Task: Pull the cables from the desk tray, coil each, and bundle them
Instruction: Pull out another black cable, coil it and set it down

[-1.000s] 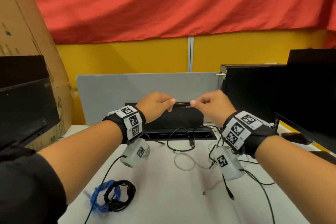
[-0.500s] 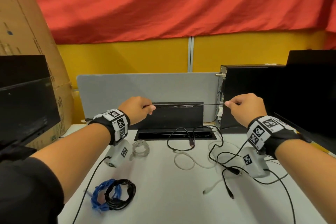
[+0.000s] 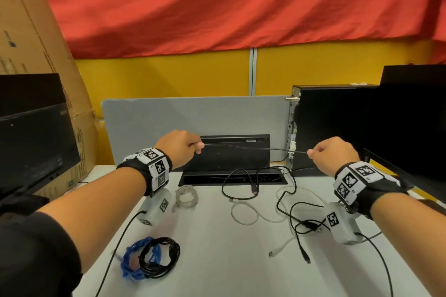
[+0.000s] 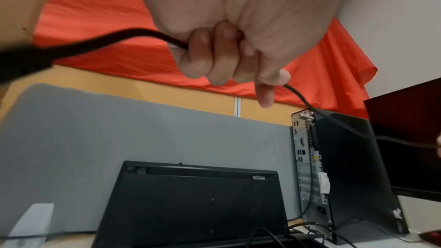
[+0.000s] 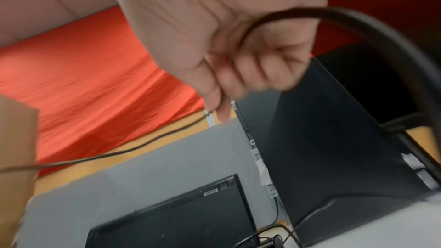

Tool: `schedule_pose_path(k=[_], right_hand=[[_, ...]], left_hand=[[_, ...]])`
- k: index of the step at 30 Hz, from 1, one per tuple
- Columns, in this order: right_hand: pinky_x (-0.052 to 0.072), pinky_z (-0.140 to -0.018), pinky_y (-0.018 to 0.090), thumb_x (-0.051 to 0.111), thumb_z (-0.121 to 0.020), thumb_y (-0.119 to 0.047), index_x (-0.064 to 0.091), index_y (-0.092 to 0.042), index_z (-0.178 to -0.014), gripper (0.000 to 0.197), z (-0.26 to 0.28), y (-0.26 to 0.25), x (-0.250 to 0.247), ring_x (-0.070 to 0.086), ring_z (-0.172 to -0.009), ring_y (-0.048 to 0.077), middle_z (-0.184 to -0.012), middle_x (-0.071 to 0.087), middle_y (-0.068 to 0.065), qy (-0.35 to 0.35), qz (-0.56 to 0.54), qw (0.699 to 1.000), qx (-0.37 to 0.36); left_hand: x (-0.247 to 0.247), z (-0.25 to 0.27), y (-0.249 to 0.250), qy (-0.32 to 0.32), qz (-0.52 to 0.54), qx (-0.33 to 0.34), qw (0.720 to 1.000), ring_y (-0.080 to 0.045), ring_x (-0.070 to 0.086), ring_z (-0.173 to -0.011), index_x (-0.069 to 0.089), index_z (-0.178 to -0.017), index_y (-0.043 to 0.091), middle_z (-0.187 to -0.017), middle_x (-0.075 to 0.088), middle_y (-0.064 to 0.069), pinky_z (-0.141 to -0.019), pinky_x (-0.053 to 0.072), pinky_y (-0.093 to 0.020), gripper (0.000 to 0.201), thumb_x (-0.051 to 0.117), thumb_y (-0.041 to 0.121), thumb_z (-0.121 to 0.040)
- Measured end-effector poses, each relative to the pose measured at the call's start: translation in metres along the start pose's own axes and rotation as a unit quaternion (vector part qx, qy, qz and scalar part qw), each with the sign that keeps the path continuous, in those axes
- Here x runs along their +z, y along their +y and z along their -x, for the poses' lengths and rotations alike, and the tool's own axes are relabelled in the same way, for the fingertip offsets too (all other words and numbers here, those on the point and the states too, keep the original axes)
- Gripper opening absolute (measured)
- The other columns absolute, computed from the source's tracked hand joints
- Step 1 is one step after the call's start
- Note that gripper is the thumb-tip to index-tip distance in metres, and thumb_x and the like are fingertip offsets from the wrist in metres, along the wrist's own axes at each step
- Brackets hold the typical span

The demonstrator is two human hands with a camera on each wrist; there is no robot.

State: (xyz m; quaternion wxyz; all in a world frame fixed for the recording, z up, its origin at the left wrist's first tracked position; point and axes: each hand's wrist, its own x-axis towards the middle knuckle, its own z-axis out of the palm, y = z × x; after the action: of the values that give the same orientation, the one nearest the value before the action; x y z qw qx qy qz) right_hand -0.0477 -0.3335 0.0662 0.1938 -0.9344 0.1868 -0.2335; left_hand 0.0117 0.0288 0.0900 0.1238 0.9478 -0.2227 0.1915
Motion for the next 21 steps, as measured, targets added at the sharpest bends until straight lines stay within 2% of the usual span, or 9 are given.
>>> schedule_pose_path(k=[2,4,6,8,11,13,16,18,21], right_hand=[[0.047,-0.057,0.027,0.054,-0.092,-0.032,0.063,-0.024,-0.07,0.026,0.01,-0.01,0.001,0.06,-0.065,0.017,-0.071,0.064,-0.001,-0.057,0.054,0.997,-0.004],[0.054,-0.071,0.033,0.048,-0.093,-0.027,0.066,-0.019,-0.082,0.023,0.022,-0.026,0.002,0.063,-0.075,0.02,-0.082,0.067,0.003,-0.087,0.078,0.991,-0.058],[0.051,-0.084,0.03,0.048,-0.095,-0.028,0.069,-0.018,-0.107,0.026,0.039,-0.047,0.005,0.064,-0.094,0.021,-0.104,0.069,0.003,-0.101,0.016,0.985,-0.139],[0.046,-0.083,0.023,0.051,-0.096,-0.033,0.065,-0.022,-0.121,0.03,0.057,-0.069,0.009,0.063,-0.098,0.014,-0.107,0.067,-0.006,-0.149,-0.093,0.961,-0.212],[0.051,-0.069,0.028,0.052,-0.097,-0.031,0.071,-0.019,-0.098,0.022,0.072,-0.093,0.015,0.064,-0.075,0.013,-0.083,0.07,0.002,-0.203,-0.202,0.925,-0.248],[0.049,-0.07,0.025,0.055,-0.096,-0.028,0.075,-0.02,-0.094,0.021,0.07,-0.093,0.015,0.063,-0.076,0.012,-0.083,0.071,0.001,-0.154,-0.227,0.931,-0.239],[0.047,-0.068,0.022,0.061,-0.093,-0.028,0.077,-0.024,-0.089,0.016,0.061,-0.082,0.014,0.063,-0.076,0.008,-0.078,0.07,-0.009,-0.109,-0.216,0.942,-0.234],[0.043,-0.067,0.018,0.062,-0.092,-0.028,0.077,-0.025,-0.089,0.015,0.056,-0.078,0.015,0.06,-0.075,0.002,-0.075,0.066,-0.017,-0.099,-0.204,0.945,-0.235],[0.046,-0.072,0.019,0.062,-0.091,-0.03,0.077,-0.026,-0.089,0.016,0.051,-0.073,0.014,0.061,-0.078,0.0,-0.077,0.067,-0.018,-0.074,-0.191,0.951,-0.23]], left_hand=[[0.001,0.0,0.006,-0.001,0.023,0.006,1.0,-0.012,0.05,-0.057,0.068,-0.084,0.021,-0.061,0.053,0.008,-0.054,0.035,-0.024,0.031,0.045,0.033,-0.101],[0.003,0.001,0.018,-0.013,0.047,0.022,0.999,-0.009,0.048,-0.055,0.069,-0.084,0.024,-0.06,0.054,0.009,-0.054,0.035,-0.023,0.031,0.046,0.035,-0.101],[0.006,0.001,0.034,-0.031,0.079,0.044,0.995,-0.004,0.048,-0.055,0.069,-0.084,0.025,-0.062,0.056,0.01,-0.056,0.035,-0.021,0.03,0.047,0.037,-0.1],[0.012,0.001,0.051,-0.042,0.115,0.065,0.99,-0.002,0.049,-0.057,0.07,-0.08,0.027,-0.063,0.056,0.012,-0.059,0.036,-0.021,0.03,0.049,0.037,-0.099],[0.016,0.002,0.066,-0.052,0.158,0.079,0.983,-0.002,0.051,-0.06,0.068,-0.074,0.033,-0.062,0.056,0.011,-0.063,0.04,-0.024,0.029,0.051,0.038,-0.097],[0.015,0.003,0.066,-0.077,0.179,0.079,0.978,-0.006,0.058,-0.071,0.07,-0.079,0.032,-0.073,0.064,0.009,-0.072,0.047,-0.027,0.027,0.051,0.038,-0.097],[0.013,0.005,0.063,-0.112,0.166,0.078,0.977,-0.008,0.06,-0.083,0.071,-0.085,0.033,-0.085,0.067,0.009,-0.083,0.049,-0.03,0.026,0.049,0.038,-0.098],[0.013,0.004,0.065,-0.123,0.157,0.079,0.977,-0.012,0.06,-0.081,0.071,-0.086,0.032,-0.085,0.066,0.006,-0.081,0.049,-0.031,0.027,0.048,0.037,-0.099],[0.014,0.003,0.068,-0.138,0.165,0.072,0.974,-0.014,0.052,-0.065,0.072,-0.087,0.028,-0.07,0.058,0.002,-0.067,0.046,-0.026,0.029,0.047,0.032,-0.101]])
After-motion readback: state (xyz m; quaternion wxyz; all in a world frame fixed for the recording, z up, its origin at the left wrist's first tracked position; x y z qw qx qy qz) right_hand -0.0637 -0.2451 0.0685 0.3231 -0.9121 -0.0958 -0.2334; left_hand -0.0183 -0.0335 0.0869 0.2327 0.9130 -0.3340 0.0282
